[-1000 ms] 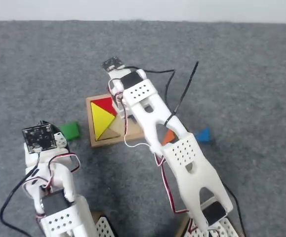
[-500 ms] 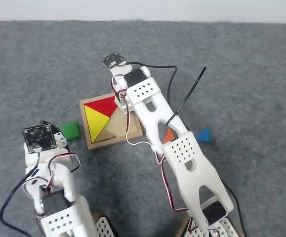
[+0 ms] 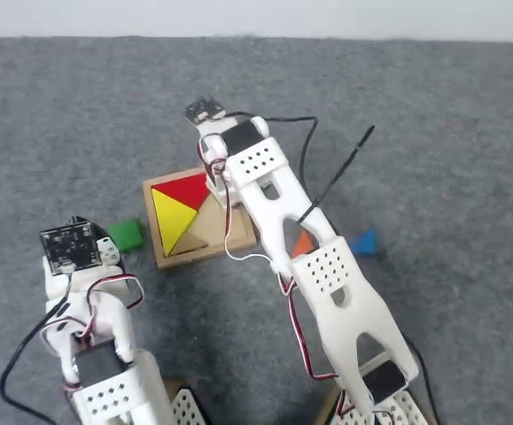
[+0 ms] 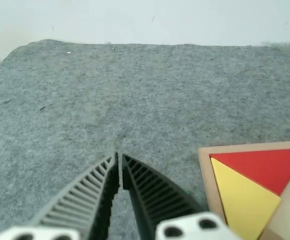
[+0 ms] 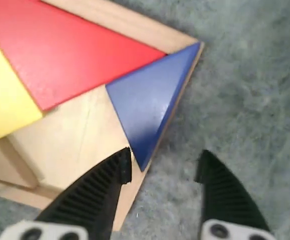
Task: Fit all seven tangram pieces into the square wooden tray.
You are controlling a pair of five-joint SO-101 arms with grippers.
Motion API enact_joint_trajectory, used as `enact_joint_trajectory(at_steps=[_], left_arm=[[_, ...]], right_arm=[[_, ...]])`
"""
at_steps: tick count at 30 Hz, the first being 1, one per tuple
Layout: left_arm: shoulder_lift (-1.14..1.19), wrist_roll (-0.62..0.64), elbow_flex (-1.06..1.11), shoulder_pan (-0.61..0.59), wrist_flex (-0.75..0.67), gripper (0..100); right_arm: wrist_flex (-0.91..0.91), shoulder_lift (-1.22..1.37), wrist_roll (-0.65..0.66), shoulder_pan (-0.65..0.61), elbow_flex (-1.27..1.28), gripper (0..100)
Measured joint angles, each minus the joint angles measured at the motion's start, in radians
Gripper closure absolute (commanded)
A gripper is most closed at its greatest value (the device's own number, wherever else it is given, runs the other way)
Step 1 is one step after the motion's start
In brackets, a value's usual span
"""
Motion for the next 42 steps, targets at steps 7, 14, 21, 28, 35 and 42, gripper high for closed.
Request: enact_joint_trajectory(at_steps=[7,14,21,28,35,42], left_arm=[[0.0,0.0,0.0,0.0,0.0,99],[0.0,0.0,0.0,0.0,0.0,99],[0.0,0.0,0.0,0.0,0.0,99],[0.0,0.0,0.0,0.0,0.0,99],[0.0,0.0,0.0,0.0,0.0,99],[0.0,0.0,0.0,0.0,0.0,99]], right_arm=[[0.009,0.0,-0.008,-0.023,-0.127,73.1],[-0.167,0.095,-0.061,-0.037,-0.13,73.4],[-0.196,0.115,-0.068,-0.038,-0.13,73.5],[-0.25,0.115,-0.068,-0.04,-0.078,88.9],[-0.287,0.11,-0.071,-0.025,-0.066,88.0],[-0.287,0.11,-0.071,-0.014,-0.066,88.3]])
